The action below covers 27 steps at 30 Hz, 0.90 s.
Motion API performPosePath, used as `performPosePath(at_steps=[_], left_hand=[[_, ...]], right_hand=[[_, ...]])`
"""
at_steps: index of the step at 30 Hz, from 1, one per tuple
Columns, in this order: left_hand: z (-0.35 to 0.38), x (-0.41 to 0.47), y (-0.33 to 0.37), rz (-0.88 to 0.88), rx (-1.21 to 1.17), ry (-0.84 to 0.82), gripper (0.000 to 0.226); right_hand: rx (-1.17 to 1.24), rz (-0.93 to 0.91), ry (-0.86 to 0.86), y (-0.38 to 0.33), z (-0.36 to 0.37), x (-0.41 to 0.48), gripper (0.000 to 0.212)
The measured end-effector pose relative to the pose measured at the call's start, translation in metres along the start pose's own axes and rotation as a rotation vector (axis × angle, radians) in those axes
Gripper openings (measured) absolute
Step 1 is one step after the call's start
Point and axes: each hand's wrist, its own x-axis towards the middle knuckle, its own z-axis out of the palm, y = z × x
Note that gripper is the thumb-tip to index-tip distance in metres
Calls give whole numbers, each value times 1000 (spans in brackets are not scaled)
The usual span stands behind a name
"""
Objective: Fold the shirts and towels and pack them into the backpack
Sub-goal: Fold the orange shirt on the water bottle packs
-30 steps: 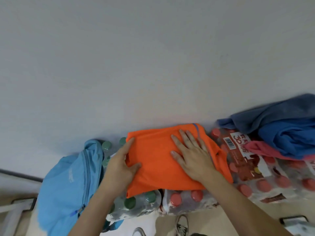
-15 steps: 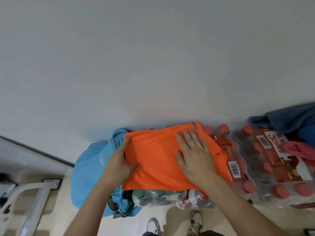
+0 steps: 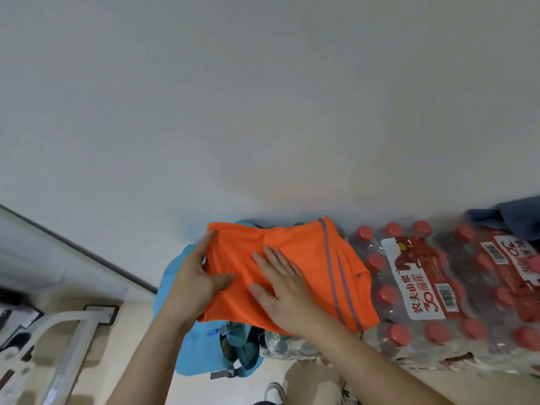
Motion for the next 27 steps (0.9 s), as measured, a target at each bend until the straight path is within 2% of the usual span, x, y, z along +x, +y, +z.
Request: performPosePath(at_steps=[2,4,6,8,10,12,14,16,18,20,22,25,26,27], left_hand=[[1,-4,17,45,27,3,90],[10,-9,37,130,154,-21,93],[32,-16,54,234,261,-101,96],[63,-24,67,304,243,-254,100],[82,-30,70,257,115,-418,101],[84,-28,73,126,-114,-536,92],[76,-18,72,104,-183,-538,85],[64,9,71,322,67,-376,83],[57,36,78,468,474,-407,86],[58,51,93,375,679,-661,75],[59,54,100,292,772,-787,31],[41,61,85,235,826,-765,19],[30,60,76,244,839,-743,7],[19,60,67,235,881,-719,17]], right_hand=[[376,93,32,-15,-15,1,54],[812,240,35,-31,-39,-4,40],[1154,319,-68,-37,-61,-9,42],[1288,297,-86,-36,-77,-13,39],[1336,332,12,-29,-82,-13,24],[1356,390,106,-17,-82,-16,20],[1319,390,144,-2,-79,-21,25],[1183,344,146,5,-78,-24,33],[996,270,129,3,-79,-26,40],[851,214,90,3,-79,-24,39],[737,192,69,5,-79,-21,37],[601,174,66,13,-74,-19,32],[561,174,43,13,-70,-18,26],[501,171,23,13,-64,-18,18]])
